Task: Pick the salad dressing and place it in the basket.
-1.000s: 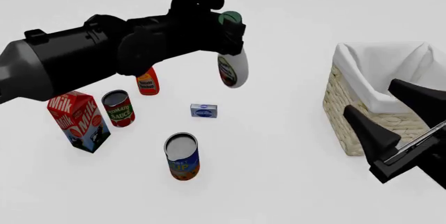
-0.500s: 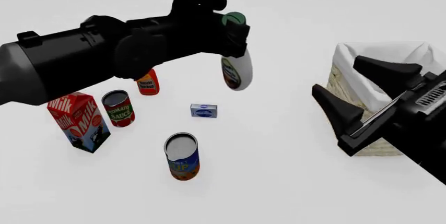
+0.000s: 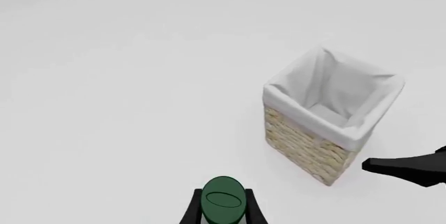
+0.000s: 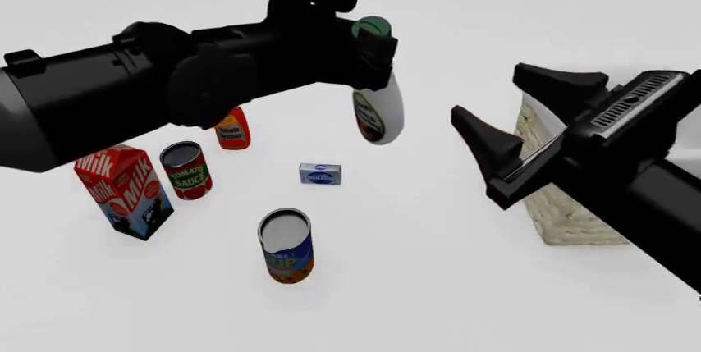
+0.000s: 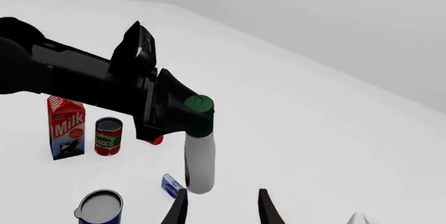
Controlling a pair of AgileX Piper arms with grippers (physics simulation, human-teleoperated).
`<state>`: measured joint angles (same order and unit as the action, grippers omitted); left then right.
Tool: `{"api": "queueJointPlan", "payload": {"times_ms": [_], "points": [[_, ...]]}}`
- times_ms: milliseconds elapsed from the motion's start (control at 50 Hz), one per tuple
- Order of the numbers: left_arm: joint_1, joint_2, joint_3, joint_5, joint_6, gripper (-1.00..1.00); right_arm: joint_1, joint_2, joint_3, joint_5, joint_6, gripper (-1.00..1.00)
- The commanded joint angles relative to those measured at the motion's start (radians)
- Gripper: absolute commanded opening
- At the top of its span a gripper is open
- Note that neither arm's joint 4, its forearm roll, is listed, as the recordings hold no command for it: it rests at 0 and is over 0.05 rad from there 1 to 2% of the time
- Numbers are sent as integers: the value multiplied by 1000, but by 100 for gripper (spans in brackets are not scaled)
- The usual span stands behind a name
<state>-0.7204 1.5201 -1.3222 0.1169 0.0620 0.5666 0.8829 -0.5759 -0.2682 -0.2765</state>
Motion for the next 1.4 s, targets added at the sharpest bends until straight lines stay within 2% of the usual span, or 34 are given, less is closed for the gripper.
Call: {"api": "queueJointPlan", "payload": {"times_ms": [20, 300, 720, 1400], "points": [[-14, -21, -4, 4, -3, -100, 12, 70, -32, -51, 6, 100], [-30, -37, 2, 9, -12, -100, 24, 144, -85, -92, 27, 100], [-46, -57, 3, 18, -24, -100, 75, 227, -104, -150, 76, 100], [-68, -93, 10, 31, -30, -100, 69, 407, -145, -222, 87, 100]]}}
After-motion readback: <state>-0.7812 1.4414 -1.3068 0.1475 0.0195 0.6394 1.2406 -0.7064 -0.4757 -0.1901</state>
